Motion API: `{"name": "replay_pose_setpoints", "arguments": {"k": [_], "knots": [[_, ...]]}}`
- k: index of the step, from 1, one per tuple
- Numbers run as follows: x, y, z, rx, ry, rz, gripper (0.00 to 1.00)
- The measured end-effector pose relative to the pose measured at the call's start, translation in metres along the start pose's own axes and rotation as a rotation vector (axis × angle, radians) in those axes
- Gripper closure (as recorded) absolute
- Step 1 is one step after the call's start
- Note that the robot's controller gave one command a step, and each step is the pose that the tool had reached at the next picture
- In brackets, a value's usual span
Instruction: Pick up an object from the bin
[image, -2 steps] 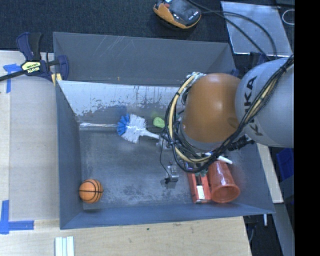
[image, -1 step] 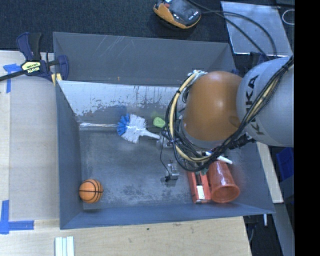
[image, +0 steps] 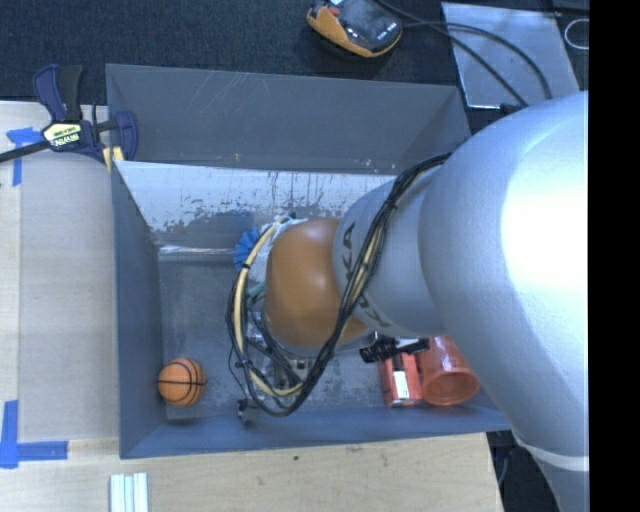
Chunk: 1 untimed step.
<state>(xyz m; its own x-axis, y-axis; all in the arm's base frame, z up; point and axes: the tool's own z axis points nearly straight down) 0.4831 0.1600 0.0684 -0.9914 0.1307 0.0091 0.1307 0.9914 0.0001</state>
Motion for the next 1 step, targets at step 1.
{"name": "replay_pose_setpoints", "arguments": {"k": [1], "knots": [[-0.1099,-0.0480,-0.0624,0.000,-0.009,-0.201,0.00]]}}
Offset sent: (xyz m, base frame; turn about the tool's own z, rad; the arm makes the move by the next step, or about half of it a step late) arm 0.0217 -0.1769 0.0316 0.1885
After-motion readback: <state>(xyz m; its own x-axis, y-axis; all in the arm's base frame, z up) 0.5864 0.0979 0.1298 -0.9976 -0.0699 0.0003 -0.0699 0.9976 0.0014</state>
